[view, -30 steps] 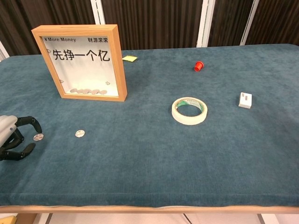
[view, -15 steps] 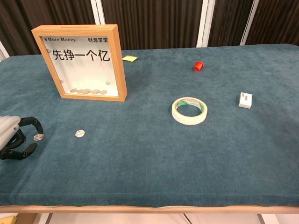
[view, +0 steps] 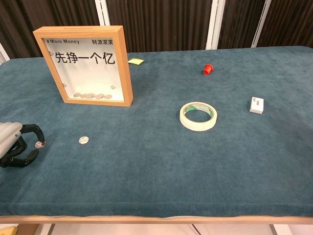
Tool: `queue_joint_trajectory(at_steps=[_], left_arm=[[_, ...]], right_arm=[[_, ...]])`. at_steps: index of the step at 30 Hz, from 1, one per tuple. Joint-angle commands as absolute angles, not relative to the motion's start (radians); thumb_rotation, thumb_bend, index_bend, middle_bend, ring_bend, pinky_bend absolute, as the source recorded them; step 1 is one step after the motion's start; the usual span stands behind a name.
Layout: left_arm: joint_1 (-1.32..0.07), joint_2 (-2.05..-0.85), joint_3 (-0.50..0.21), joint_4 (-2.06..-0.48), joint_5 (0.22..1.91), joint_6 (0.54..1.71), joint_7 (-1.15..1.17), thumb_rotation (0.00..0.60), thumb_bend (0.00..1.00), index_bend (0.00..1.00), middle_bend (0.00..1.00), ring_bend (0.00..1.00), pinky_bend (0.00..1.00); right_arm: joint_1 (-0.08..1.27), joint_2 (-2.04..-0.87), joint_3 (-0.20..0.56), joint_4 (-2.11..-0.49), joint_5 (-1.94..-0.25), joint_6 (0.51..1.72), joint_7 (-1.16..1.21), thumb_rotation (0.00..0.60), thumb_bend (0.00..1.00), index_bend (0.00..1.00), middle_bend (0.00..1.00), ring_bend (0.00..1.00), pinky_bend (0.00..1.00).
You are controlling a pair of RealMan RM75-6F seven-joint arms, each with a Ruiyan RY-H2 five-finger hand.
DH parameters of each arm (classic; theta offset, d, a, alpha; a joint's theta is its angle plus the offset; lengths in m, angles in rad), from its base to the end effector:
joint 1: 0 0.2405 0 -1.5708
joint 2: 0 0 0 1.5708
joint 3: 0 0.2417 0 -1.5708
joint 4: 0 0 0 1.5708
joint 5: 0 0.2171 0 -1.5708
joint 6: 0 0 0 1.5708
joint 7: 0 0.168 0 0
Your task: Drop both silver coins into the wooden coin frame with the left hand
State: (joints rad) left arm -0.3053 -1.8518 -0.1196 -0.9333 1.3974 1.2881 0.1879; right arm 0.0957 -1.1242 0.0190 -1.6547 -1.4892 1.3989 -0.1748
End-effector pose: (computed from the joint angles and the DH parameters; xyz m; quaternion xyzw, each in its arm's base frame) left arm -0.2852 0.2798 -0.0446 -0.6419 -0.3675 -0.3435 0.5786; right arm -0.2988 -0.1991 0.1227 0.6428 -0.3796 0.3191 0.5839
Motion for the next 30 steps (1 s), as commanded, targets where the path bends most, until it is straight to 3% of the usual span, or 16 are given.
queue_joint_trajectory(at_steps=[1, 25, 30], left_arm=[[-0.306, -1.851, -0.12, -0.935, 1.393, 1.285, 0.192, 0.6, 0.39, 0.43, 1.0, 1.0, 1.0], [-0.315, -1.859, -0.117, -0.914, 1.378, 1.28, 0.204, 0.6, 0.39, 0.42, 1.0, 1.0, 1.0], [-0.32, -1.867, -0.124, -0.9, 1.371, 1.28, 0.197, 0.6, 0.39, 0.45, 1.0, 1.0, 1.0]], right_arm=[[0.096, -1.125, 0.019, -1.655, -1.488, 1.398, -0.177, 0.6, 0.18, 0.0, 0.0, 0.0, 0.0], [0.096, -1.123, 0.019, -1.657, -1.481, 1.396, -0.186, 0.6, 0.18, 0.0, 0.0, 0.0, 0.0], [0.093, -1.122, 0.017, -1.657, -1.484, 1.399, -0.185, 0.6, 0.18, 0.0, 0.0, 0.0, 0.0]])
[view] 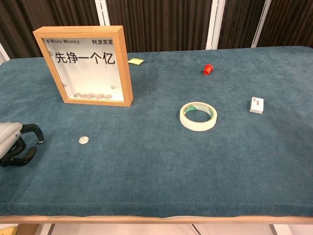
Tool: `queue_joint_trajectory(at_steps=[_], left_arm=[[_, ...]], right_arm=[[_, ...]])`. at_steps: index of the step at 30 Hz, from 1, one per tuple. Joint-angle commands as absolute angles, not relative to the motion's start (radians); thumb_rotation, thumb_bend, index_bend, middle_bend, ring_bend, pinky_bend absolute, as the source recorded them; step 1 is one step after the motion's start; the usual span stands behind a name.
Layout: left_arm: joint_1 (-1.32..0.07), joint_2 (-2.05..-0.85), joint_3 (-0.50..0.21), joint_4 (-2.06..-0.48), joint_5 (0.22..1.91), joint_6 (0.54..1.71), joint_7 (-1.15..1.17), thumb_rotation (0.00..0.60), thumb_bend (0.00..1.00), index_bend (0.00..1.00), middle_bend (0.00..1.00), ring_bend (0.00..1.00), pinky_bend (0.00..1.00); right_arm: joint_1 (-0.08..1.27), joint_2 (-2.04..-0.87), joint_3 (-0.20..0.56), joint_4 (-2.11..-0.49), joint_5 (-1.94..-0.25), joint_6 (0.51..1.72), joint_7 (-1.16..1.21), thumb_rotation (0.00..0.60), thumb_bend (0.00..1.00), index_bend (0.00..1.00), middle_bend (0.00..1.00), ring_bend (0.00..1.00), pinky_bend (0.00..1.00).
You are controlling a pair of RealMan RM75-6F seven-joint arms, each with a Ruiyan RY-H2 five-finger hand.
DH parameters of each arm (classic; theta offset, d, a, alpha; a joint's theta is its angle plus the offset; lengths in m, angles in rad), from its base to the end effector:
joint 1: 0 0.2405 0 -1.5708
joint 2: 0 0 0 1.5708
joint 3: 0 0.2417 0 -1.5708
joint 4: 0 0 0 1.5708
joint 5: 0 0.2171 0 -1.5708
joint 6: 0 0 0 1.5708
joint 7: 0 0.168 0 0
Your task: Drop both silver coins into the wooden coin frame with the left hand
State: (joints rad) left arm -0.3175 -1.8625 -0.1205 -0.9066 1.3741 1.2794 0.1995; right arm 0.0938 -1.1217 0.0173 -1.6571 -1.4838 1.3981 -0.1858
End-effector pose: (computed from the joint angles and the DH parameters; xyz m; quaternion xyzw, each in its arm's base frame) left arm -0.2890 0.2839 -0.0452 -0.6419 -0.3650 -0.3329 0.5864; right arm -0.3000 -0.1981 0.1232 0.6435 -0.3786 0.3135 0.5867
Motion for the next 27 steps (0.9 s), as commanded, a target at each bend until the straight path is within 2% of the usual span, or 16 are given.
queue_joint_trajectory(at_steps=[1, 8, 27], left_arm=[[-0.321, -1.869, -0.125, -0.894, 1.37, 1.279, 0.197, 0.6, 0.39, 0.47, 1.0, 1.0, 1.0], [-0.328, -1.883, -0.13, -0.864, 1.366, 1.276, 0.178, 0.6, 0.39, 0.51, 1.0, 1.0, 1.0], [-0.335, -1.901, -0.141, -0.826, 1.37, 1.303, 0.138, 0.6, 0.39, 0.53, 1.0, 1.0, 1.0]], right_arm=[[0.093, -1.122, 0.018, -1.657, -1.484, 1.4, -0.185, 0.6, 0.18, 0.0, 0.0, 0.0, 0.0], [0.092, -1.12, 0.018, -1.656, -1.481, 1.399, -0.185, 0.6, 0.18, 0.0, 0.0, 0.0, 0.0], [0.091, -1.119, 0.016, -1.659, -1.481, 1.398, -0.189, 0.6, 0.18, 0.0, 0.0, 0.0, 0.0]])
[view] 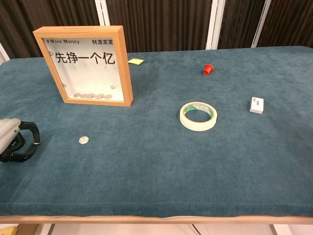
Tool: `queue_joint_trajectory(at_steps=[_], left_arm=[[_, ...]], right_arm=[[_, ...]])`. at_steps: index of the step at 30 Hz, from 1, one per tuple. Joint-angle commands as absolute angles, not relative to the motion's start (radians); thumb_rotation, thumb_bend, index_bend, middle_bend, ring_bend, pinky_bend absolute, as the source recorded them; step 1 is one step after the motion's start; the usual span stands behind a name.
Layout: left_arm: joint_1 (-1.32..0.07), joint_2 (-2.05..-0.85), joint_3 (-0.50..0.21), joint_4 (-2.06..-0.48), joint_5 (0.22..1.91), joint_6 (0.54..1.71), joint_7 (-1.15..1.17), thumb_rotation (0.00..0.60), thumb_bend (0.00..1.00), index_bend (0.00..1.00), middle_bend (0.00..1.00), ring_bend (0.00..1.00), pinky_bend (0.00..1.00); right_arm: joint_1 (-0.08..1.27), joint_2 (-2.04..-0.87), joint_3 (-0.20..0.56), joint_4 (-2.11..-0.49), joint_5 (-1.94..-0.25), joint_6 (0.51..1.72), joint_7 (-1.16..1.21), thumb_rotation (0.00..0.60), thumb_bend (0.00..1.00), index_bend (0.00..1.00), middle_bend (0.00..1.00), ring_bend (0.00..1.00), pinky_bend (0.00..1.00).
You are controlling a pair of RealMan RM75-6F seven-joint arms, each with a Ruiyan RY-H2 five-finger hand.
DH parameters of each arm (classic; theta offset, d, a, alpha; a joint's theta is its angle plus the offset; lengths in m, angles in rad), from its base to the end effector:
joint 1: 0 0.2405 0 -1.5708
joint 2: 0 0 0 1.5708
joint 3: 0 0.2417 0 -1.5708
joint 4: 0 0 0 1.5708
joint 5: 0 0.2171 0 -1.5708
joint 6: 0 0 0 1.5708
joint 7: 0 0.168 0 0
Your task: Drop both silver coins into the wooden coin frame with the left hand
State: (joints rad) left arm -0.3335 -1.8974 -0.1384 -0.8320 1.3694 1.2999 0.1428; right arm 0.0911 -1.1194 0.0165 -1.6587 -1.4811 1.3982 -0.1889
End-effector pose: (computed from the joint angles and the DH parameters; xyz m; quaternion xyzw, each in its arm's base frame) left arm -0.2915 0.2923 -0.0419 -0.6238 -0.3645 -0.3496 0.5965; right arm -0.3009 -0.1971 0.1238 0.6430 -0.3792 0.3108 0.5883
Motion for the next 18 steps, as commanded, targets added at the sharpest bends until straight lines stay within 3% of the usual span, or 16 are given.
queue_joint_trajectory(at_steps=[1, 12, 18], left_arm=[[-0.335, -1.902, -0.141, -0.824, 1.37, 1.304, 0.137, 0.6, 0.39, 0.53, 1.0, 1.0, 1.0], [-0.338, -1.905, -0.145, -0.819, 1.375, 1.322, 0.124, 0.6, 0.39, 0.54, 1.0, 1.0, 1.0], [-0.341, -1.907, -0.145, -0.813, 1.373, 1.317, 0.125, 0.6, 0.42, 0.6, 1.0, 1.0, 1.0]], right_arm=[[0.091, -1.119, 0.016, -1.659, -1.481, 1.398, -0.189, 0.6, 0.18, 0.0, 0.0, 0.0, 0.0], [0.091, -1.119, 0.016, -1.66, -1.48, 1.397, -0.192, 0.6, 0.18, 0.0, 0.0, 0.0, 0.0], [0.091, -1.119, 0.016, -1.66, -1.479, 1.396, -0.192, 0.6, 0.18, 0.0, 0.0, 0.0, 0.0]])
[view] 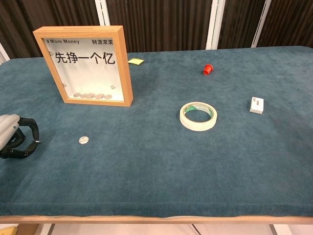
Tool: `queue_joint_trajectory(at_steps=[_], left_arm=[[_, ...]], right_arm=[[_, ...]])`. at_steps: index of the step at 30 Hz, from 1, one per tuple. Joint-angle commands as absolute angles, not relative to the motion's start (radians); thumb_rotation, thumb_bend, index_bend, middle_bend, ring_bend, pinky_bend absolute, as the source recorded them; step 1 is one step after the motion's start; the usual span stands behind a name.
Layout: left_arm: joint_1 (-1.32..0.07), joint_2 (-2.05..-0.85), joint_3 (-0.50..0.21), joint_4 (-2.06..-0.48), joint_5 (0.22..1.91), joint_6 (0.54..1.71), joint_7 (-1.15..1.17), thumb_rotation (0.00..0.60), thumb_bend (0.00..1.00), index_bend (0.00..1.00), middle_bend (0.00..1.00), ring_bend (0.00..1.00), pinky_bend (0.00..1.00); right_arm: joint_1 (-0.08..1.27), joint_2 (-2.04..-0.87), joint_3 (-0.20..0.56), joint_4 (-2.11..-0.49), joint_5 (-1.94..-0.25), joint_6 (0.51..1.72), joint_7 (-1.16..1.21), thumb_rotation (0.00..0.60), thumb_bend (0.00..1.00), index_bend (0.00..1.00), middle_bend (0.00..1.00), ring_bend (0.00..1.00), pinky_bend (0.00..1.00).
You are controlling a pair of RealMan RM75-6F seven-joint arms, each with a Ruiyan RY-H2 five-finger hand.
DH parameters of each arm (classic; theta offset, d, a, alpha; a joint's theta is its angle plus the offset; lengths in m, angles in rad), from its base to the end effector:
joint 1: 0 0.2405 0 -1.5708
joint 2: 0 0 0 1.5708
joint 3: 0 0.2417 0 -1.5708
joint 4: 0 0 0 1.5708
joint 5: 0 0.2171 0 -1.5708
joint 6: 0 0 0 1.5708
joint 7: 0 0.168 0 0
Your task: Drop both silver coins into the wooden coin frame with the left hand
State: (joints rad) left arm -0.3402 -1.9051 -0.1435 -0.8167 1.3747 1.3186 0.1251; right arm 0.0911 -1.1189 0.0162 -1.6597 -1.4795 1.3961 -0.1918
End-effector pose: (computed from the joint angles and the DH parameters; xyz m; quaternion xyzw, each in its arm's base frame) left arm -0.2890 0.2952 -0.0392 -0.6179 -0.3596 -0.3612 0.5987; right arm -0.3011 -0.1969 0.1236 0.6436 -0.3794 0.3091 0.5885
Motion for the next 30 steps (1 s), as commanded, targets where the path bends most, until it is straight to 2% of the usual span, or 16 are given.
queue_joint_trajectory(at_steps=[1, 8, 11, 14, 17, 21, 24, 30], left_arm=[[-0.342, -1.909, -0.146, -0.811, 1.372, 1.317, 0.124, 0.6, 0.42, 0.61, 1.0, 1.0, 1.0], [-0.345, -1.913, -0.15, -0.803, 1.373, 1.327, 0.117, 0.6, 0.46, 0.64, 1.0, 1.0, 1.0], [-0.346, -1.879, -0.161, -0.862, 1.384, 1.357, 0.098, 0.6, 0.48, 0.65, 1.0, 1.0, 1.0], [-0.352, -1.776, -0.183, -1.041, 1.397, 1.372, 0.073, 0.6, 0.49, 0.65, 1.0, 1.0, 1.0], [-0.374, -1.613, -0.22, -1.273, 1.4, 1.345, 0.084, 0.6, 0.49, 0.65, 1.0, 1.0, 1.0], [-0.419, -1.412, -0.312, -1.527, 1.34, 1.264, 0.122, 0.6, 0.49, 0.64, 1.0, 1.0, 1.0], [-0.466, -1.331, -0.381, -1.61, 1.283, 1.216, 0.174, 0.6, 0.49, 0.64, 1.0, 1.0, 1.0], [-0.566, -1.252, -0.479, -1.675, 1.19, 1.145, 0.255, 0.6, 0.49, 0.64, 1.0, 1.0, 1.0]], right_arm=[[0.092, -1.119, 0.016, -1.66, -1.479, 1.395, -0.192, 0.6, 0.18, 0.0, 0.0, 0.0, 0.0], [0.093, -1.117, 0.015, -1.662, -1.478, 1.39, -0.194, 0.6, 0.18, 0.0, 0.0, 0.0, 0.0], [0.092, -1.117, 0.017, -1.662, -1.476, 1.392, -0.192, 0.6, 0.18, 0.0, 0.0, 0.0, 0.0], [0.094, -1.116, 0.017, -1.663, -1.475, 1.388, -0.188, 0.6, 0.18, 0.0, 0.0, 0.0, 0.0], [0.097, -1.113, 0.017, -1.665, -1.477, 1.384, -0.179, 0.6, 0.18, 0.0, 0.0, 0.0, 0.0], [0.102, -1.109, 0.019, -1.667, -1.475, 1.374, -0.163, 0.6, 0.18, 0.0, 0.0, 0.0, 0.0], [0.11, -1.109, 0.022, -1.668, -1.466, 1.359, -0.158, 0.6, 0.18, 0.0, 0.0, 0.0, 0.0], [0.121, -1.105, 0.033, -1.668, -1.442, 1.338, -0.142, 0.6, 0.18, 0.0, 0.0, 0.0, 0.0]])
